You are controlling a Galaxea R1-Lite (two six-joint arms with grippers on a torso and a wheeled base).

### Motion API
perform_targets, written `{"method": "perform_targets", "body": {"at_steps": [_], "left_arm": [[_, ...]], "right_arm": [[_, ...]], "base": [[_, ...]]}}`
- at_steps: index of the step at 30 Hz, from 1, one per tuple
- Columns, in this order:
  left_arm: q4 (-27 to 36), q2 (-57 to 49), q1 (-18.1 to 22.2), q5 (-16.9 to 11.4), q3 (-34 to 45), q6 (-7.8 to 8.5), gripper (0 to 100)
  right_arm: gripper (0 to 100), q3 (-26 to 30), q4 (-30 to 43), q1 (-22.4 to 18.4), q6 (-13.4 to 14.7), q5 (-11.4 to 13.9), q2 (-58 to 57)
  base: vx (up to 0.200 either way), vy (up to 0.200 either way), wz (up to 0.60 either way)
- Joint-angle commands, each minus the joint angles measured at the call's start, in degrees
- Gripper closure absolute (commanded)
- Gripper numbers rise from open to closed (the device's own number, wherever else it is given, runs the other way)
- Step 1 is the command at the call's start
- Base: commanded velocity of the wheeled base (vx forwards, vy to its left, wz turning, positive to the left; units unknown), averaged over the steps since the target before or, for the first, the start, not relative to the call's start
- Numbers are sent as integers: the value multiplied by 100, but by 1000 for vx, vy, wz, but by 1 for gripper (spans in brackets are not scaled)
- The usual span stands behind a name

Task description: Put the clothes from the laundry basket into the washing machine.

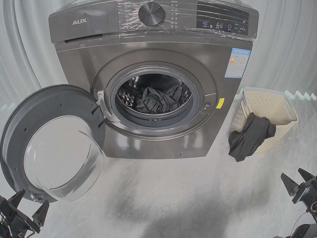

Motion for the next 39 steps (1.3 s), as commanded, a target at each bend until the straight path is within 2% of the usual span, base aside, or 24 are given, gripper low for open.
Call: {"method": "perform_targets", "body": {"at_steps": [1,2,3,4,5,7,10,13,15,16,17,22,24,25,27,28,29,31,32,33,35,37,38,39], "left_arm": [[655,-1510,936,-546,101,-5,0],[655,-1537,989,-572,101,-5,0],[664,-1642,1305,-748,101,12,0],[664,-1642,1305,-748,101,12,0],[664,-1800,1622,-933,101,118,0],[725,-1906,1885,-1100,101,250,0],[787,-1915,2167,-1179,101,434,0],[831,-1967,2562,-1179,101,619,0],[831,-1967,2562,-1179,101,619,0],[866,-2205,2782,-1187,92,821,0],[875,-2266,2755,-1187,92,856,0],[1086,-2433,2641,-1565,5,654,0],[1191,-2433,2650,-1970,-13,548,0],[1191,-2433,2650,-2550,-13,522,0],[1244,-2433,2650,-3042,-57,452,0],[1262,-2433,2650,-3077,-75,425,0],[1262,-2433,2650,-3077,-75,425,0],[1209,-2433,2650,-2655,-39,381,0],[1209,-2433,2650,-2655,-39,381,0],[1200,-2433,2650,-1768,-22,504,0],[1314,-2433,2632,-1425,-75,557,0],[1270,-2433,2650,-1636,-22,557,0],[1279,-2433,2641,-1996,40,663,0],[1279,-2433,2650,-2154,75,689,0]], "right_arm": [[0,99,817,-1066,-502,248,-1698],[0,99,878,-1118,-537,292,-1777],[0,99,1327,-1452,-827,634,-2366],[0,99,1327,-1452,-827,634,-2366],[0,99,1959,-1786,-1126,1118,-3096],[0,99,2750,-2120,-1381,1601,-3799],[0,-139,3392,-2683,-1363,2190,-4194],[0,-95,3392,-2735,-1407,2049,-4229],[0,-95,3392,-2735,-1407,2049,-4229],[0,-42,3339,-2692,-1302,1882,-4309],[0,-16,3330,-2683,-1249,1900,-4309],[0,2,3322,-2674,-1231,1988,-4335],[0,11,3322,-2683,-1240,1997,-4335],[0,28,3322,-2665,-1266,2014,-4335],[0,37,3313,-2656,-1275,2014,-4344],[0,37,3313,-2656,-1275,2014,-4335],[0,37,3313,-2656,-1275,2014,-4335],[0,37,3313,-2656,-1258,2014,-4344],[0,37,3313,-2656,-1258,2014,-4344],[0,37,3322,-2656,-1310,2023,-4344],[0,37,3322,-2656,-1319,2014,-4335],[0,37,3322,-2656,-1319,2014,-4344],[0,37,3322,-2665,-1337,2014,-4335],[0,37,3322,-2665,-1337,2014,-4344]], "base": [[0,0,0],[0,0,0],[0,0,0],[0,0,0],[0,0,0],[0,0,0],[0,0,0],[0,0,0],[0,0,0],[0,0,0],[0,0,0],[0,0,0],[0,0,0],[0,0,0],[0,0,0],[0,0,0],[0,0,0],[0,0,0],[0,0,0],[0,0,0],[0,0,0],[0,0,0],[0,0,0],[0,0,0]]}}
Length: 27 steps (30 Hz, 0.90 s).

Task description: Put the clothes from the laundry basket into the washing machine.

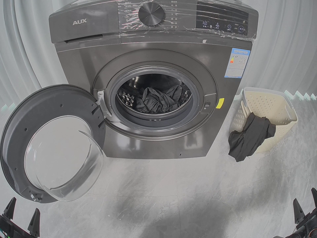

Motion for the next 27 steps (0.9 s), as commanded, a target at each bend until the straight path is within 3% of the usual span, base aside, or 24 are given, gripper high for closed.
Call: {"method": "perform_targets", "body": {"at_steps": [1,4,8,25,27], "left_arm": [[-1,-74,-4,-240,140,246,0],[8,-74,-4,-179,131,273,0],[8,-74,-4,-117,131,132,0],[8,-74,-4,-100,123,123,0],[8,-74,-4,-91,131,141,0]], "right_arm": [[0,40,2,5,-33,8,-38],[0,40,2,5,-33,8,-38],[0,40,2,5,-42,8,-38],[0,40,2,5,-42,8,-29],[0,40,2,-4,-42,8,-38]], "base": [[0,0,0],[0,0,0],[0,-200,0],[0,-200,0],[0,0,0]]}}
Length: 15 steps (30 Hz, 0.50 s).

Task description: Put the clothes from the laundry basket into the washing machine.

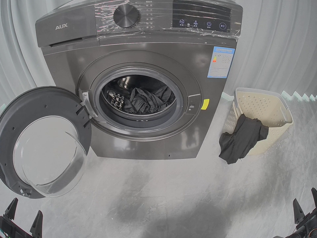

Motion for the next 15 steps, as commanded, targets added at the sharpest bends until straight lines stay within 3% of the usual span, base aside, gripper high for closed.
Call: {"method": "perform_targets", "body": {"at_steps": [1,7,15], "left_arm": [[0,-71,2,9,90,33,0],[-9,-71,2,0,90,94,0],[0,-71,2,9,90,42,0]], "right_arm": [[0,40,0,-9,-1,-2,-27],[0,40,0,0,-1,-2,-36],[0,40,0,0,-1,-2,-27]], "base": [[0,0,0],[0,0,0],[0,-200,0]]}}
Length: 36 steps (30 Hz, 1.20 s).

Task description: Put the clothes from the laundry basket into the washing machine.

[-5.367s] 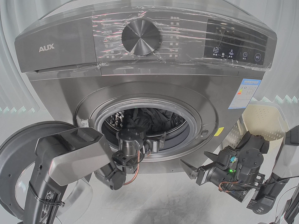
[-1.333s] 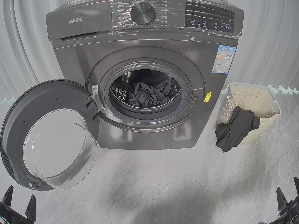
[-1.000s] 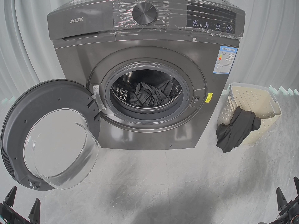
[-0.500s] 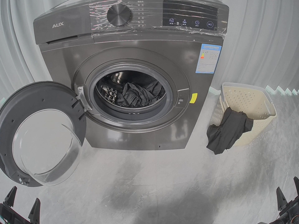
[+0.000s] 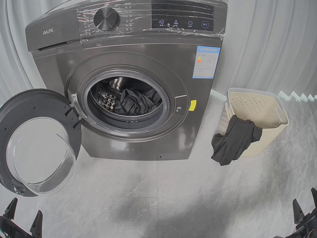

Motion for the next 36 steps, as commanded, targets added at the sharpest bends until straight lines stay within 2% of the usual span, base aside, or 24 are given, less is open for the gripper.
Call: {"method": "perform_targets", "body": {"at_steps": [1,7,19,28,36], "left_arm": [[-1,-77,1,3,90,-28,0],[8,-77,1,-6,90,-28,0],[8,-77,1,-15,90,-63,0],[8,-77,1,-23,81,-19,0],[8,-77,1,-23,90,-46,0]], "right_arm": [[0,37,2,5,-1,-4,-33],[0,37,2,5,-1,-4,-33],[0,37,2,-4,-1,-4,-33],[0,37,2,5,-1,-4,-33],[0,37,2,5,-1,-4,-33]], "base": [[0,-200,0],[0,-200,0],[0,0,0],[0,-200,0],[0,0,0]]}}
